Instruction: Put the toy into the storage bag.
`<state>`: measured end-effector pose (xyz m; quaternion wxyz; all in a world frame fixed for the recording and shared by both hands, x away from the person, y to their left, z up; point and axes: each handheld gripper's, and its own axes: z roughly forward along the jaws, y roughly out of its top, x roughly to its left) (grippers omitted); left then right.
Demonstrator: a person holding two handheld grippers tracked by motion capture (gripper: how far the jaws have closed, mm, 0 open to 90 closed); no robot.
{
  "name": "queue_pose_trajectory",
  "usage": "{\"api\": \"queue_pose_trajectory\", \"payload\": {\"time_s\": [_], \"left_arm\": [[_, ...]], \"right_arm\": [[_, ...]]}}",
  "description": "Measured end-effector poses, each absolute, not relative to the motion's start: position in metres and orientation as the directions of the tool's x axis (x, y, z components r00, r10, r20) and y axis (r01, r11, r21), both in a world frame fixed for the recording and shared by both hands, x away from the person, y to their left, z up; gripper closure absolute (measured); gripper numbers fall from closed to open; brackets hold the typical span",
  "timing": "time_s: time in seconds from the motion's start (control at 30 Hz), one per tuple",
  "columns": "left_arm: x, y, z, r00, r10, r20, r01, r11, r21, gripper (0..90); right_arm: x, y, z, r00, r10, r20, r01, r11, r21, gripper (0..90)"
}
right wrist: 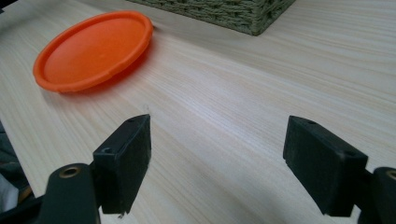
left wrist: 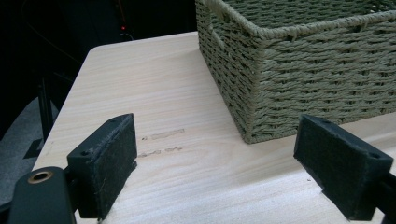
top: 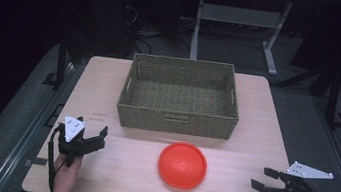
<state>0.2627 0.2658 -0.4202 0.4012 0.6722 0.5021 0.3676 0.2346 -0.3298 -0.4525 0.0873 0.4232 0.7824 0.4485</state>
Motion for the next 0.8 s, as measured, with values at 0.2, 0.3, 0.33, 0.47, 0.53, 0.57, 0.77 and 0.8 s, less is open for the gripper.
{"api": "queue_pose_trajectory", "payload": {"time_s": [0.2, 0.3, 0.33, 0.47, 0.53, 0.57, 0.77, 0.8], "left_arm": [[0.263, 0.266, -0.42, 0.229, 0.969, 0.091, 0.377, -0.175, 0.909, 12.8], [0.261, 0.268, -0.42, 0.223, 0.971, 0.084, 0.375, -0.165, 0.912, 12.7], [0.26, 0.269, -0.42, 0.221, 0.972, 0.08, 0.373, -0.16, 0.914, 12.7], [0.258, 0.27, -0.419, 0.217, 0.973, 0.084, 0.369, -0.161, 0.915, 12.7], [0.257, 0.27, -0.419, 0.215, 0.973, 0.085, 0.365, -0.161, 0.917, 12.8], [0.257, 0.269, -0.418, 0.212, 0.974, 0.083, 0.366, -0.158, 0.917, 12.7], [0.259, 0.27, -0.419, 0.216, 0.973, 0.086, 0.373, -0.163, 0.913, 12.8], [0.259, 0.27, -0.419, 0.216, 0.973, 0.086, 0.373, -0.163, 0.913, 12.7]], "right_arm": [[0.238, -0.321, -0.45, -0.644, 0.725, 0.245, 0.587, 0.262, 0.766, 22.8], [0.241, -0.315, -0.448, -0.65, 0.719, 0.246, 0.592, 0.276, 0.757, 22.9], [0.243, -0.309, -0.446, -0.655, 0.718, 0.236, 0.59, 0.29, 0.754, 22.9], [0.251, -0.288, -0.439, -0.669, 0.705, 0.234, 0.596, 0.322, 0.735, 23.4], [0.255, -0.28, -0.436, -0.676, 0.7, 0.229, 0.599, 0.342, 0.724, 24.3], [0.256, -0.276, -0.435, -0.673, 0.701, 0.235, 0.608, 0.344, 0.716, 24.3], [0.268, -0.255, -0.431, -0.688, 0.683, 0.247, 0.617, 0.371, 0.694, 24.8], [0.268, -0.255, -0.431, -0.688, 0.683, 0.247, 0.617, 0.371, 0.694, 24.8]]}}
